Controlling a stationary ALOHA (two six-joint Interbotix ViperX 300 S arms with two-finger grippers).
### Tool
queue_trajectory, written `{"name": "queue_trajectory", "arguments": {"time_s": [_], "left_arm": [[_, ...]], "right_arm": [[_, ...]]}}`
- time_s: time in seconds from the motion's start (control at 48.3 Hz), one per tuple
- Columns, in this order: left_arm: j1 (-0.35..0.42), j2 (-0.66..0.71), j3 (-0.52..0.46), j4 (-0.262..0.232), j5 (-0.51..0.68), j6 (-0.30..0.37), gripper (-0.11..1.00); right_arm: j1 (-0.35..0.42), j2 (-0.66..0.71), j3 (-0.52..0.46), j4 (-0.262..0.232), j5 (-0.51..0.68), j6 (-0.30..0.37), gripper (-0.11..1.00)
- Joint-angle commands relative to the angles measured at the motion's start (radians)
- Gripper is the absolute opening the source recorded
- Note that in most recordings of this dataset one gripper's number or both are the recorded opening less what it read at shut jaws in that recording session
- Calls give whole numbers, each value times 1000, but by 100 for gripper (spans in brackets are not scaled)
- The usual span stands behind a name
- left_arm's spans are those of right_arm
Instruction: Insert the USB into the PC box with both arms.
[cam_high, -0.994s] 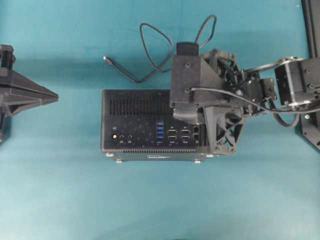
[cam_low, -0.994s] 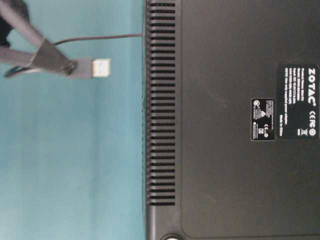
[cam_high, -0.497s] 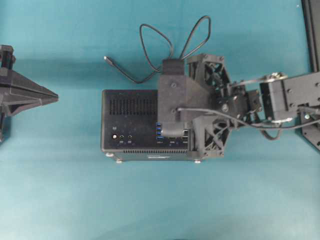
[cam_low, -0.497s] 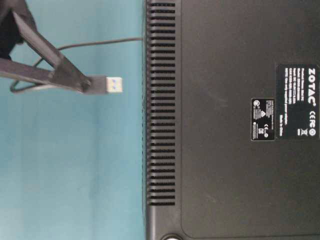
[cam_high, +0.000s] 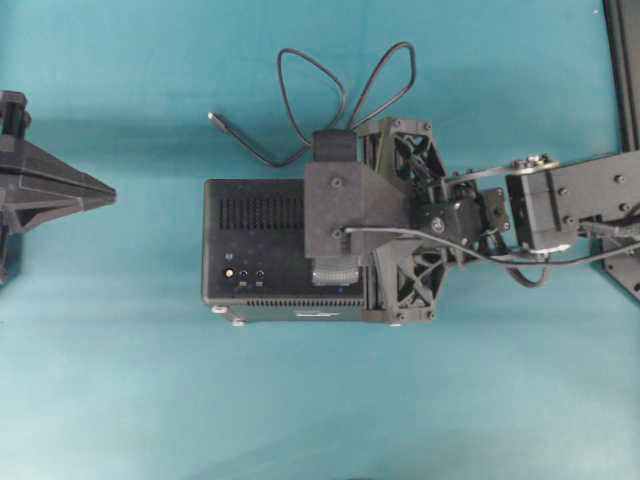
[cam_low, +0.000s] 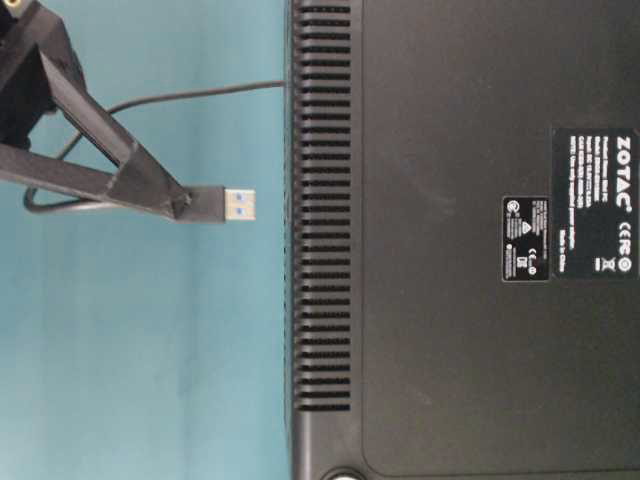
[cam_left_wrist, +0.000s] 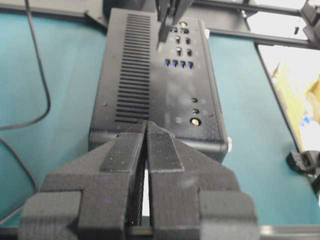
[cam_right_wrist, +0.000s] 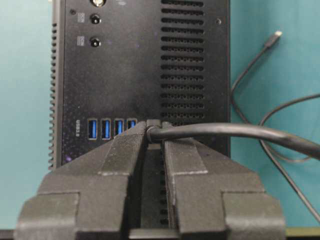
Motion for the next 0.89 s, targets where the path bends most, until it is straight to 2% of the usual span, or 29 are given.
{"name": "queue_trajectory", "arguments": {"time_s": [0.0,0.87], "left_arm": [[-3,2,-12,2,-11,2,0],[-3,-25,5,2,-15,-2,0]], "right_arm": [[2,-11,-6,-5,-21,15,10],[-17,-8,38,-5,-48,12,10]]}}
